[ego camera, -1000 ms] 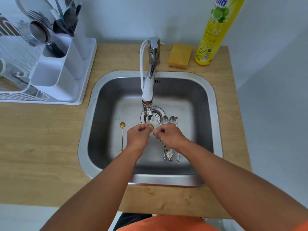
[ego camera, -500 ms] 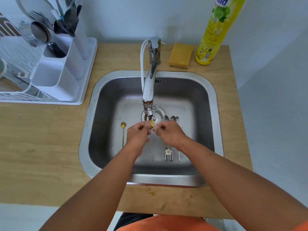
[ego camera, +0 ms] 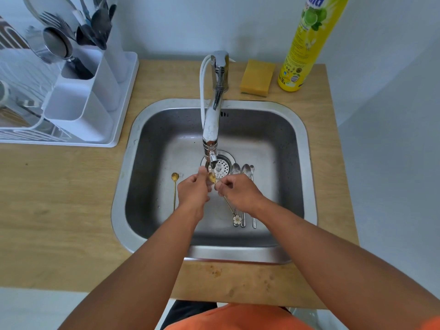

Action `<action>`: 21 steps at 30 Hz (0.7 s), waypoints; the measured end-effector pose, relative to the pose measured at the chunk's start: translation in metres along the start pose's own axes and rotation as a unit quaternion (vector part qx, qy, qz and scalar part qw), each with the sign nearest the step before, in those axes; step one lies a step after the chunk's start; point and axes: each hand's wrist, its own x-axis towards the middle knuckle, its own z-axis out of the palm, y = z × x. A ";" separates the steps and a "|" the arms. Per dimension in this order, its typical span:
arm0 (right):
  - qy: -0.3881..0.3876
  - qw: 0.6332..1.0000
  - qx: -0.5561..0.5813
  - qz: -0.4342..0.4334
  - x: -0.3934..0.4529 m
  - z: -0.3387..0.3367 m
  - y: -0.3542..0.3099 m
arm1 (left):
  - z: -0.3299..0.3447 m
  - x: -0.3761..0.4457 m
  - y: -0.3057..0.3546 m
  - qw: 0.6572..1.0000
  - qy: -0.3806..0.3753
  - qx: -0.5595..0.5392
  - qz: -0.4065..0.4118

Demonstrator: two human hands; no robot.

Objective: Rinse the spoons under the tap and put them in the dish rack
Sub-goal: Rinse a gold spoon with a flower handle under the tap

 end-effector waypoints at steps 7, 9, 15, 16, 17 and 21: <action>-0.017 1.000 0.010 -0.019 -0.002 -0.014 -0.002 | -0.016 0.001 -0.004 0.981 -0.171 -0.072 -0.060; -0.025 0.999 0.003 -0.036 -0.003 -0.016 -0.002 | -0.019 0.003 -0.003 0.974 -0.205 -0.071 -0.063; -0.015 0.998 0.013 -0.054 -0.005 -0.010 -0.002 | -0.014 0.003 0.003 0.981 -0.170 -0.050 -0.079; -0.015 0.998 0.016 -0.059 -0.006 -0.009 -0.002 | -0.012 0.004 0.003 0.983 -0.157 -0.050 -0.082; -0.016 0.998 0.019 -0.062 -0.007 -0.008 -0.002 | -0.010 0.005 0.004 0.985 -0.142 -0.052 -0.085; -0.004 0.998 0.023 -0.060 -0.005 -0.007 -0.001 | -0.006 0.007 0.009 0.988 -0.117 -0.056 -0.086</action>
